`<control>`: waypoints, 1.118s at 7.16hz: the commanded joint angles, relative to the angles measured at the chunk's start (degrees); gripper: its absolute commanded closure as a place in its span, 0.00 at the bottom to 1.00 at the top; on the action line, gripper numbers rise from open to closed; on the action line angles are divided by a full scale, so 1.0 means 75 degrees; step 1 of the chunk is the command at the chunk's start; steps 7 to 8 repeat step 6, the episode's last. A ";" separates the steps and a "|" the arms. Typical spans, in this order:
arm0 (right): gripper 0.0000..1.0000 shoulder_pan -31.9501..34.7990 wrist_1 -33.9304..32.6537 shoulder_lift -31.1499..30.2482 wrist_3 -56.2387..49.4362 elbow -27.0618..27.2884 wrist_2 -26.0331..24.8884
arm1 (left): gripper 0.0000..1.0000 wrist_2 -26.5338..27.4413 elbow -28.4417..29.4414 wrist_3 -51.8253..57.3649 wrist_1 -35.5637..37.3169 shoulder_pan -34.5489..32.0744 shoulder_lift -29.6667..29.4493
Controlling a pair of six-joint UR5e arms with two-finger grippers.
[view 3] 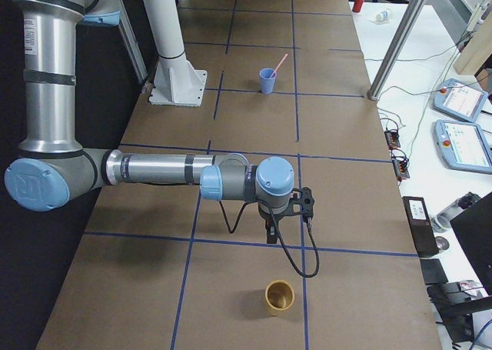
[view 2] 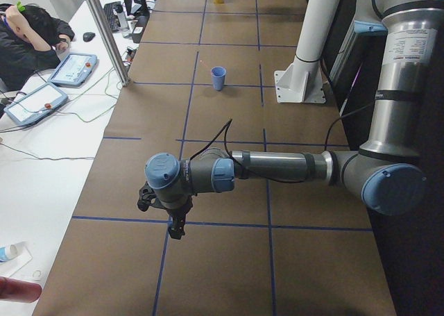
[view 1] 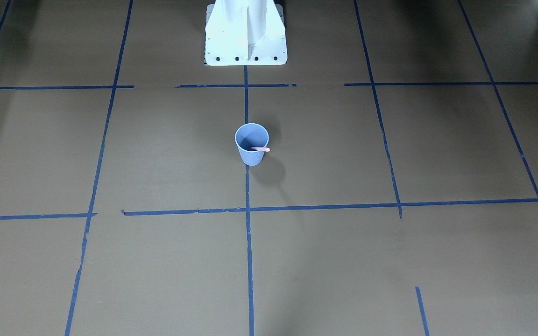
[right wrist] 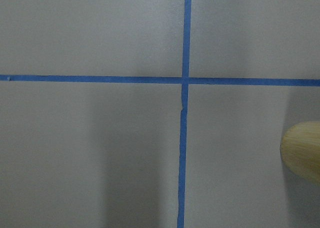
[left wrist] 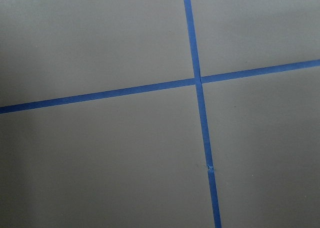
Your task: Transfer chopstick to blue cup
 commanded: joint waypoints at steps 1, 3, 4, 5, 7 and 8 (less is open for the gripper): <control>0.00 0.0036 0.0000 0.0002 -0.0013 0.0000 0.0002 | 0.00 0.0000 0.0006 -0.0008 0.0000 0.0000 0.0001; 0.00 0.0059 0.0000 0.0002 -0.0025 0.0000 0.0002 | 0.00 0.0000 -0.0005 0.0016 0.0000 0.0000 -0.0011; 0.00 0.0106 0.0000 0.0002 -0.0060 0.0000 -0.0009 | 0.00 0.0000 -0.0005 0.0016 0.0000 0.0000 -0.0011; 0.00 0.0118 0.0000 0.0025 -0.0060 0.0000 -0.0009 | 0.00 0.0000 -0.0005 0.0016 0.0000 0.0000 -0.0011; 0.00 0.0118 0.0000 0.0037 -0.0049 0.0000 -0.0009 | 0.00 0.0000 0.0006 0.0016 0.0000 0.0000 -0.0011; 0.00 0.0118 0.0000 0.0037 -0.0049 0.0000 -0.0009 | 0.00 0.0000 0.0006 0.0016 0.0000 0.0000 -0.0011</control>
